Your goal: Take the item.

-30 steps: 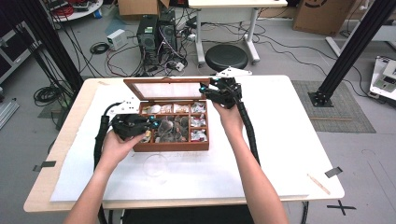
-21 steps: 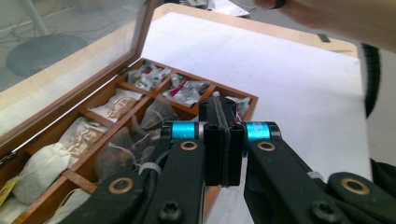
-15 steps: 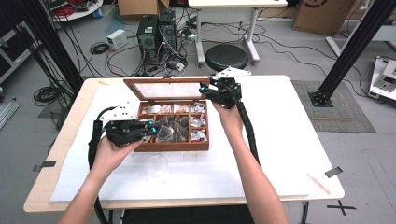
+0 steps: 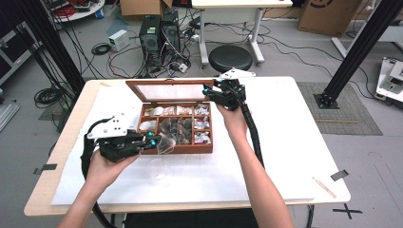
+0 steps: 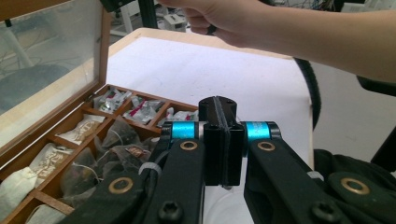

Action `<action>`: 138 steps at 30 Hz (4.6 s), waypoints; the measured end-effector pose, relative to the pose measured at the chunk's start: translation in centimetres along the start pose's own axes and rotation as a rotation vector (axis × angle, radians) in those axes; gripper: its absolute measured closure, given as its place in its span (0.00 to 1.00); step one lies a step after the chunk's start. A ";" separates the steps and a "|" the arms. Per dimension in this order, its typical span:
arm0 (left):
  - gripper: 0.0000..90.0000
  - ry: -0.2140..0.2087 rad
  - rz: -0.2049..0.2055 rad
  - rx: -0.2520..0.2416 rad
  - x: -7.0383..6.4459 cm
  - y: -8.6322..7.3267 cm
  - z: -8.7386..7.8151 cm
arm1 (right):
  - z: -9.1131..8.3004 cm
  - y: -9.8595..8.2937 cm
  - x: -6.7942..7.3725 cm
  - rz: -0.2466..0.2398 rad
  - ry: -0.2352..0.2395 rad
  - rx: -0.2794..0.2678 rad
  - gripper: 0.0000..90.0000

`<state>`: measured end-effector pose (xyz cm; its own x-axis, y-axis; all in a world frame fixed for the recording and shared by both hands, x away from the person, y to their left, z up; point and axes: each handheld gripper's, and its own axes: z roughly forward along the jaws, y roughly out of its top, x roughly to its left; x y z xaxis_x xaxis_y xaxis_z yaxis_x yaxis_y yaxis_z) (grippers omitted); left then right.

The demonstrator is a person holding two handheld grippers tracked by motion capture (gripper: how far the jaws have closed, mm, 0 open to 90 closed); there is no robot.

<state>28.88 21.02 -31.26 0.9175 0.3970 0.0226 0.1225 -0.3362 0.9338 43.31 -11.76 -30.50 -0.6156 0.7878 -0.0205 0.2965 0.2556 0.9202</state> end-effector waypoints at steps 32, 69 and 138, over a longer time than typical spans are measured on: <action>0.99 0.035 -0.016 -0.007 -3.5 -3.9 -1.3 | 0.0 0.0 0.2 -0.001 -0.013 -0.002 0.64; 0.99 0.033 -0.034 0.038 -3.4 -6.3 -0.5 | 0.0 0.0 0.2 0.001 -0.011 0.000 0.64; 0.38 0.257 -0.143 -0.079 3.9 -5.2 -4.9 | 0.1 0.0 0.1 0.014 -0.002 0.000 0.63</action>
<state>29.96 28.50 -34.29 0.7660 0.6421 -0.0303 0.2042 -0.1984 0.9586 43.30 -11.67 -30.52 -0.6099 0.7925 -0.0079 0.3057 0.2444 0.9202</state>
